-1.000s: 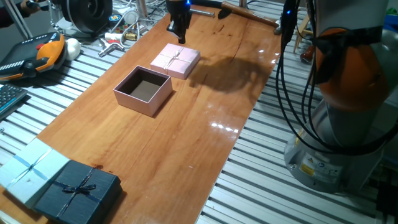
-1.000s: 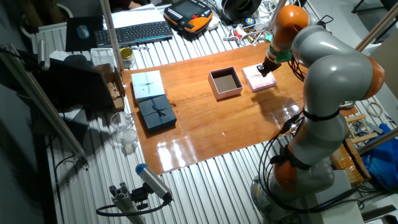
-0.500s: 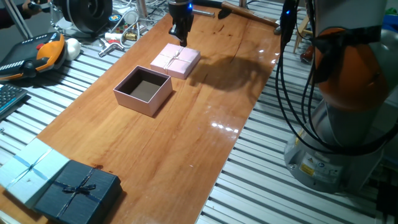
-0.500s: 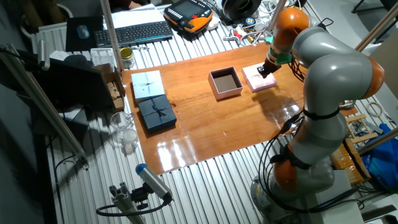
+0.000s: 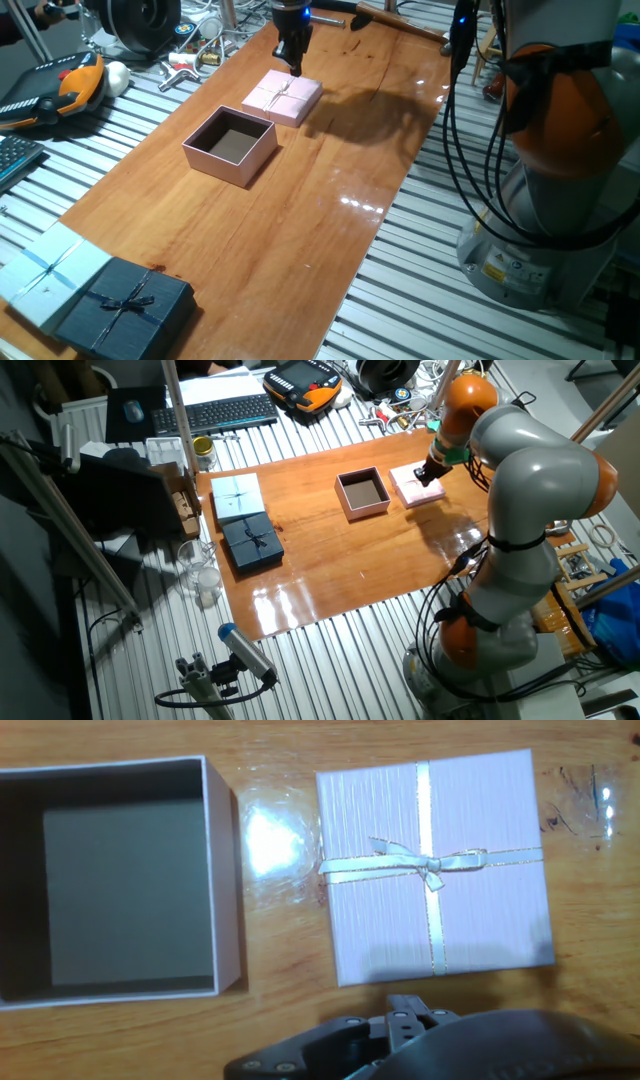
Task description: Cover the box
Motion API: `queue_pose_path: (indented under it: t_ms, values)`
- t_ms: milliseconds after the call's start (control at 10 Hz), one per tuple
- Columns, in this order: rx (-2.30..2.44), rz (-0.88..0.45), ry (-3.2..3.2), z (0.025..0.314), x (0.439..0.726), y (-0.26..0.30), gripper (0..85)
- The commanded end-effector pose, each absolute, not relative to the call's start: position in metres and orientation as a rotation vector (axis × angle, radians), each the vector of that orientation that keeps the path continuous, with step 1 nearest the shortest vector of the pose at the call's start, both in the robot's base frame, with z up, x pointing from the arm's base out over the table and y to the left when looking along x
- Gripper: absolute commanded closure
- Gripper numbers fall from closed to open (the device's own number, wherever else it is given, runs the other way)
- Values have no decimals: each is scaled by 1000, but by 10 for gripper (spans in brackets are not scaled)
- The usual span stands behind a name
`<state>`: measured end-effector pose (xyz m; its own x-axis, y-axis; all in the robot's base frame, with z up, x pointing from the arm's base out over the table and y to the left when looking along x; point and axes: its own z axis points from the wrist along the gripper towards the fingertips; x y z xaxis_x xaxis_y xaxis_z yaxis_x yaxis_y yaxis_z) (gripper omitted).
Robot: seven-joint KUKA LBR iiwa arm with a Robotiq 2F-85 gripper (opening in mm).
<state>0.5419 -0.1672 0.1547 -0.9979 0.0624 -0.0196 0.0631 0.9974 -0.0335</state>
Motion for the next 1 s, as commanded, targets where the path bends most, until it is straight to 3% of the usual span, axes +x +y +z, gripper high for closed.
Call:
queue_pose_path:
  t_ms: [0, 400, 500, 900]
  values:
    - [99, -68, 3117, 155, 542, -167, 850]
    - [89, -37, 3113, 155, 542, -167, 850]
    - [35, -118, 3093, 155, 542, -167, 850]
    - [-87, -38, 3076, 145, 550, -184, 850]
